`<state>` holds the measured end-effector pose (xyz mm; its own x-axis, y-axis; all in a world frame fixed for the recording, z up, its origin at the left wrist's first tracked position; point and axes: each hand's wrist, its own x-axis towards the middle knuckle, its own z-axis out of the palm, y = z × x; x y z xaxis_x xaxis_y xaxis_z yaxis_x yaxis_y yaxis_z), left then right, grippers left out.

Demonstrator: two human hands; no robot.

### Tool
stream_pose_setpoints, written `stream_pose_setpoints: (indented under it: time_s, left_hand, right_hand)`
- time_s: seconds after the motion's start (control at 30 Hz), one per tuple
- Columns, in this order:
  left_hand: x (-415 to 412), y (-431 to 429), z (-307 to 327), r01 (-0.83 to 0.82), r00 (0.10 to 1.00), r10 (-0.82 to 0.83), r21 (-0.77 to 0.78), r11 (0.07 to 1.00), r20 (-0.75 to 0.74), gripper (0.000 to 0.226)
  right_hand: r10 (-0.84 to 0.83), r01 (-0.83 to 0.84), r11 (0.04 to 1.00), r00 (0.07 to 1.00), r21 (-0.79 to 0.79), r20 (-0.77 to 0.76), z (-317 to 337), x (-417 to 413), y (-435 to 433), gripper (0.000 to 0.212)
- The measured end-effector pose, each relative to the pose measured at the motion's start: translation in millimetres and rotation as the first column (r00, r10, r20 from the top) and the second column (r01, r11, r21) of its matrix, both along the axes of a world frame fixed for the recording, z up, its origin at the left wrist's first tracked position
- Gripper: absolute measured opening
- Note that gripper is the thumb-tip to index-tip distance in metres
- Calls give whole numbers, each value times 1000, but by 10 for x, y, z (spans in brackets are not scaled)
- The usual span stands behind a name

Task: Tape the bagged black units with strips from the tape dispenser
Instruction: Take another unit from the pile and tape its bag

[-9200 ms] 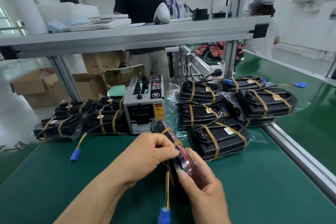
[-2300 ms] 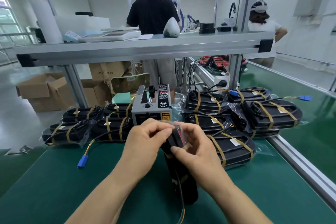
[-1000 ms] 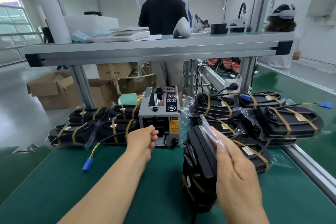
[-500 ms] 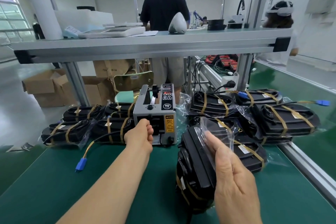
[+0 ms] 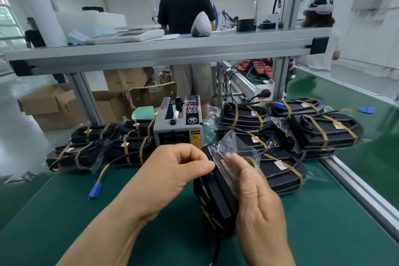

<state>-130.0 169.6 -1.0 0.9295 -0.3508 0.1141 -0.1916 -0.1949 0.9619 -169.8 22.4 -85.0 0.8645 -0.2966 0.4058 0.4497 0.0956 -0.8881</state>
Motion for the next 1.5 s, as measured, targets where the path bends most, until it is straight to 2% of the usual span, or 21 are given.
stream_pose_setpoints:
  time_s: [0.17,0.27,0.5,0.83,1.03,1.2,1.37,1.5]
  left_hand:
    - [21,-3,-16,38,999,-36,96,995,-19,10]
    - [14,-16,-41,7,1000,-5,90,996,-19,11]
    - [7,-22,-58,-43,999,39,152,987,32,12]
    - [3,-20,-141,-107,991,91,175,979,93,17]
    - [-19,-34,-201,-157,981,132,191,969,140,18]
    - [-19,-20,-204,-154,983,131,182,971,129,19]
    - [0,20,-199,-76,996,77,5,997,-34,17]
    - [3,16,-196,-54,998,54,13,998,-33,14]
  right_hand:
    - [-38,38,998,999,-39,21,11,5,13,43]
    - [-50,51,996,999,-72,17,-6,13,11,38]
    - [-59,57,991,998,-123,-12,-37,35,19,41]
    - [-35,31,993,999,-116,-27,-49,36,40,44]
    - [-55,50,990,998,-132,-36,-51,30,27,53]
    - [-57,53,988,998,-142,-27,-32,13,20,46]
    - [-80,78,985,997,-157,-7,-6,-14,6,45]
    - [-84,82,985,996,-151,-5,-8,-15,13,46]
